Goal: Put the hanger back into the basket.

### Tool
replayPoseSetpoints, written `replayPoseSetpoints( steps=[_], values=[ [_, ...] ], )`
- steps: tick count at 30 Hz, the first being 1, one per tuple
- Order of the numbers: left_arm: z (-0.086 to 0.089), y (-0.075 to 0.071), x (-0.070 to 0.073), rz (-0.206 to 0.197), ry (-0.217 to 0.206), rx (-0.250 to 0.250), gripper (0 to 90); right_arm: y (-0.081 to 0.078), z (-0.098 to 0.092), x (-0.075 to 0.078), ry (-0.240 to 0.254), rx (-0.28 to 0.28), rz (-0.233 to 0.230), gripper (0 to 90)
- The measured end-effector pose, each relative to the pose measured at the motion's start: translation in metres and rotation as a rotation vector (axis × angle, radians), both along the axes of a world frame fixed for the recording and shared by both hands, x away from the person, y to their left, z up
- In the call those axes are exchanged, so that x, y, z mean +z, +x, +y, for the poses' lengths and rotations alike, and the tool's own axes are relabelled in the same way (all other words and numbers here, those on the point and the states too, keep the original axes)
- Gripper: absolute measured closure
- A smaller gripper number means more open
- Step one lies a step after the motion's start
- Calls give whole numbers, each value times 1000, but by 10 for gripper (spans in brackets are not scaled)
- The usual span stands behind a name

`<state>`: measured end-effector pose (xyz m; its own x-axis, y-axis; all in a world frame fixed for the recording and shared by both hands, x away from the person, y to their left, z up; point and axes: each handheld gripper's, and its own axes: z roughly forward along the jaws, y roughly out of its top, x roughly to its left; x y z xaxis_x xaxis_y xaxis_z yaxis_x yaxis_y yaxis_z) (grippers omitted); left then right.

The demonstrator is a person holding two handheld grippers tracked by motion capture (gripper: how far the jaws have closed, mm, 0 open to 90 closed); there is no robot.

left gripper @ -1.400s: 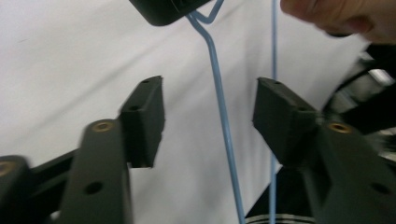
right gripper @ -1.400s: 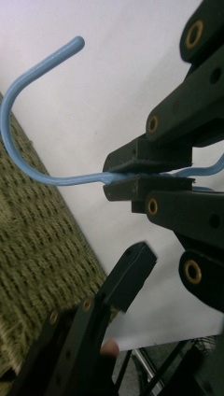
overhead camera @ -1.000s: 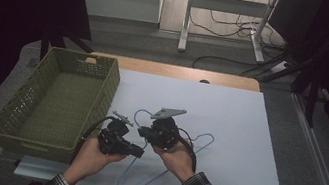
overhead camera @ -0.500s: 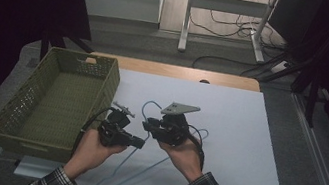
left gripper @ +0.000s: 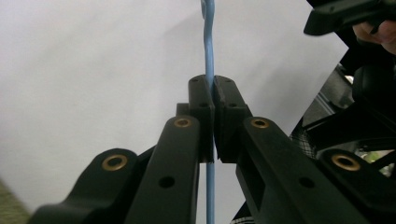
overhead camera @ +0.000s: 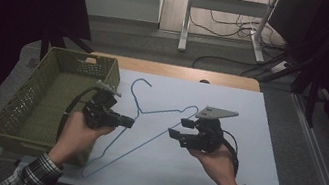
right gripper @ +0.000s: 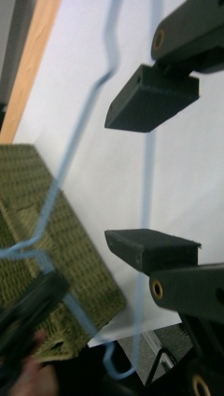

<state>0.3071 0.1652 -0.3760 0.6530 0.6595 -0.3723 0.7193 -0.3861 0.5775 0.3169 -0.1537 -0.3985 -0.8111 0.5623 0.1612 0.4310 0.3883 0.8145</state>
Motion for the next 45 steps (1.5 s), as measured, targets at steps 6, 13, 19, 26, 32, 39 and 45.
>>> replayPoseSetpoints(
  steps=[6,13,19,26,32,39,45],
  values=[
    [10,3,19,-35,38,13,879,-9,-27,-11,9,-35,30,281],
    [29,7,42,-84,81,34,879,-16,-48,-15,-14,-81,30,181],
    [51,13,57,-113,103,62,878,-26,-69,-19,-41,-116,19,115],
    [87,19,63,-144,139,108,878,-39,-94,-30,-78,-159,15,29],
    [111,23,67,-170,170,132,879,-45,-107,-36,-82,-190,16,19],
    [147,27,67,-196,215,196,879,-46,-117,-44,-89,-222,27,18],
    [177,28,59,-207,218,228,879,-45,-121,-46,-96,-237,32,18]
  ],
)
